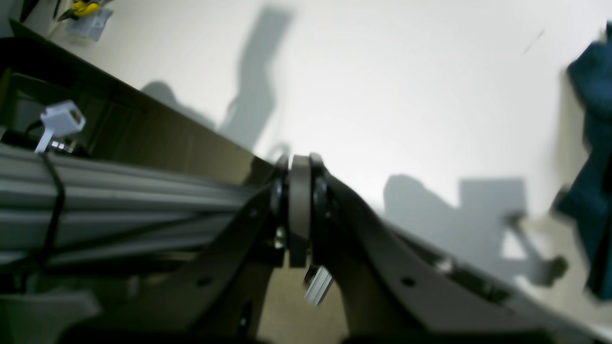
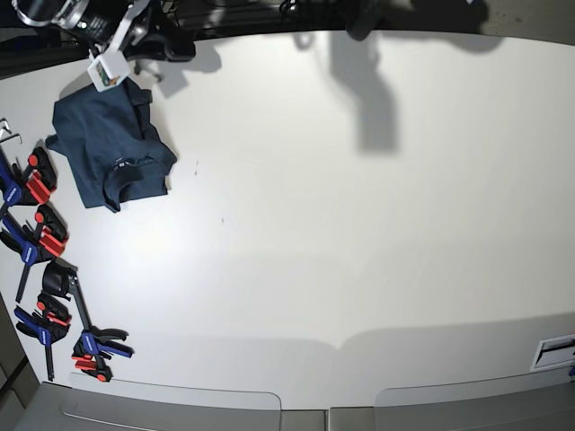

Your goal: Fold the T-shirt properly

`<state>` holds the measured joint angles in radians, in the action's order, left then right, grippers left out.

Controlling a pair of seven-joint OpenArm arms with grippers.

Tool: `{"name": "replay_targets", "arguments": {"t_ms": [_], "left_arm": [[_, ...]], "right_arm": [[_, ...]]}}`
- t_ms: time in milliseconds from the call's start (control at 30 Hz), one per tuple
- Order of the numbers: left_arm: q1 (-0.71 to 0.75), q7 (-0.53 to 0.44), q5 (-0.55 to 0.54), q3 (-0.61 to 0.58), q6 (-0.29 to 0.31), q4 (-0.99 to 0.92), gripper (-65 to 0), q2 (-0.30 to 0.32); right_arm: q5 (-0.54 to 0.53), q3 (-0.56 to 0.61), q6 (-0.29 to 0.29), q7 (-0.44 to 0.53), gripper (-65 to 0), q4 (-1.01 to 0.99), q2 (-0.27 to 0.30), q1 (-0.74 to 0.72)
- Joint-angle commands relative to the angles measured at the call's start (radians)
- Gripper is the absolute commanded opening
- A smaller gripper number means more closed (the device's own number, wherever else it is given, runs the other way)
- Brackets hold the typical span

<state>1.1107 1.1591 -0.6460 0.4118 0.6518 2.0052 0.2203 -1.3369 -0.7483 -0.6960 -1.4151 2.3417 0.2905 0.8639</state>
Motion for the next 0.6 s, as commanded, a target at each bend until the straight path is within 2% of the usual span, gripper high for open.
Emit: {"name": "replay_targets", "arguments": {"t_ms": [0,167,267,333,400,567], "left_arm": [[0.045,0.008,-0.015,0.005,0.002,0.016,-65.0,0.013],[0.193,0.008,-0.108,0.005,0.003,0.016,-65.0,0.045],[0.198,0.010,-0.140,0.005,0.003,0.016,-65.0,0.069],[0.198,0.096,-0.152,0.005,0.003,0.002,-65.0,0.083],[0.198,0.124,-0.161,0.005,0.003,-0.039,-65.0,0.103],[0.198,0.041,-0.204,0.003,0.031,-0.242,-65.0,0.200]], "right_arm": [[-0.027,-0.007,-0.002,0.019,-65.0,0.015,0.009,0.030],[-0.005,-0.007,-0.002,0.019,-65.0,0.015,0.009,0.139],[-0.006,-0.007,-0.002,0.019,-65.0,0.015,0.009,0.194],[-0.008,-0.006,-0.002,0.019,-65.0,0.015,0.011,0.224],[-0.011,-0.004,-0.002,0.019,-65.0,0.015,0.019,0.255],[-0.010,-0.004,-0.002,0.019,-65.0,-0.058,0.086,0.327]]}}
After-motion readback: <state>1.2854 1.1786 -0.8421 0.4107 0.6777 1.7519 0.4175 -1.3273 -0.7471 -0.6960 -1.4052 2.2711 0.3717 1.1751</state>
